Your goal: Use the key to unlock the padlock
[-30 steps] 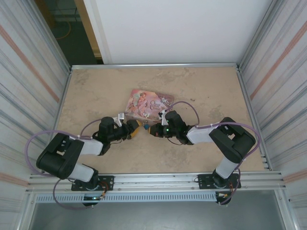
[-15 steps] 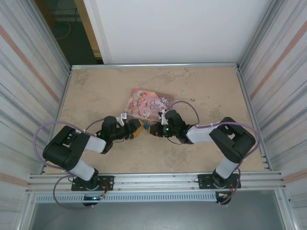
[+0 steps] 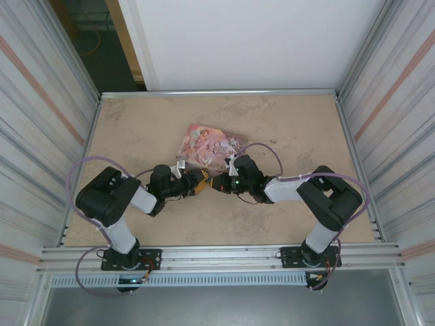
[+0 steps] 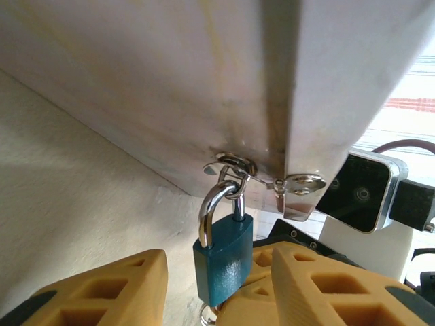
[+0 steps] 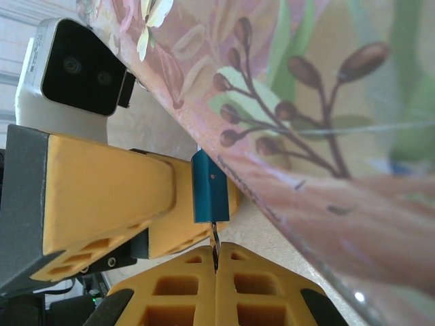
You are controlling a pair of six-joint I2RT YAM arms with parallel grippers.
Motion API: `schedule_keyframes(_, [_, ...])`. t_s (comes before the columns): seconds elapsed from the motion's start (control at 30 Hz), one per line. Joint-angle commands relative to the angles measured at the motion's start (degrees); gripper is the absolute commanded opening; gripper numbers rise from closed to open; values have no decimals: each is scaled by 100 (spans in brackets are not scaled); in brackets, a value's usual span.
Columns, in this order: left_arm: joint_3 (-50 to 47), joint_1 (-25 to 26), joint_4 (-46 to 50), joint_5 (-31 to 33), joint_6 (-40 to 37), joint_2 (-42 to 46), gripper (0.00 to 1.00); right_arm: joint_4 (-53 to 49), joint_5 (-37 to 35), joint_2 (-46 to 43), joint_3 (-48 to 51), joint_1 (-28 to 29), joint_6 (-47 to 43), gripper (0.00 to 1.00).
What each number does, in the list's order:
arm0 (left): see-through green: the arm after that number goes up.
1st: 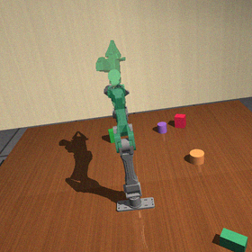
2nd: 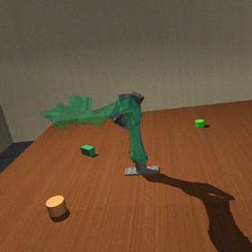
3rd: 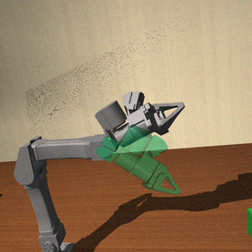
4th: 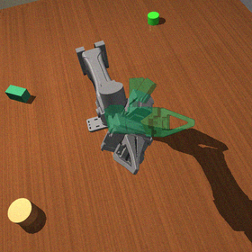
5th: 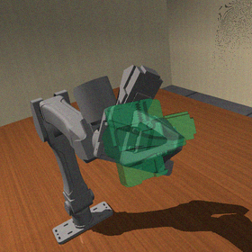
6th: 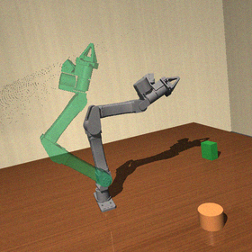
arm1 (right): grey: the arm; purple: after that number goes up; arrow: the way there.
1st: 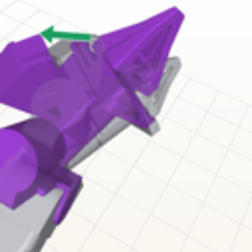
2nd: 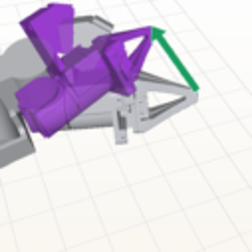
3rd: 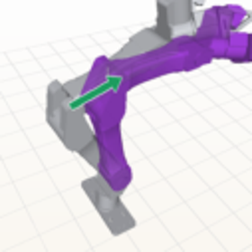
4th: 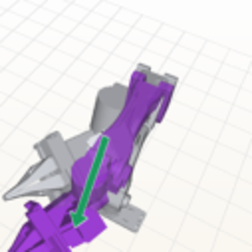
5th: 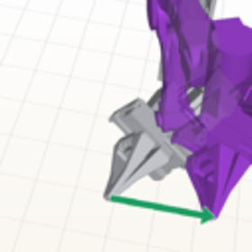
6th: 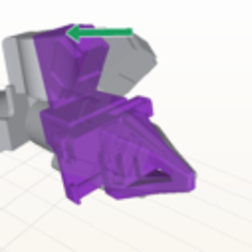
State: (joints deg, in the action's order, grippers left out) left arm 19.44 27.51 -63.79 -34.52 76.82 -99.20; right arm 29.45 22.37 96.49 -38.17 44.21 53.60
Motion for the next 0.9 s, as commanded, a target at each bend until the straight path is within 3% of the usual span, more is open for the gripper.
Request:
schedule_keyframes(0.0, [161,63,-476,-37,147,-188,42,55,180,-194,-147,10,139,0])
schedule_keyframes(0.47, [130,71,-532,79,120,-255,25,85,137,-290,-68,12,167,0])
schedule_keyframes(0.77, [156,96,161,168,-190,256,16,143,47,-404,28,12,135,0])
schedule_keyframes(0.87, [152,97,357,219,-208,446,12,179,57,-442,46,9,85,6])
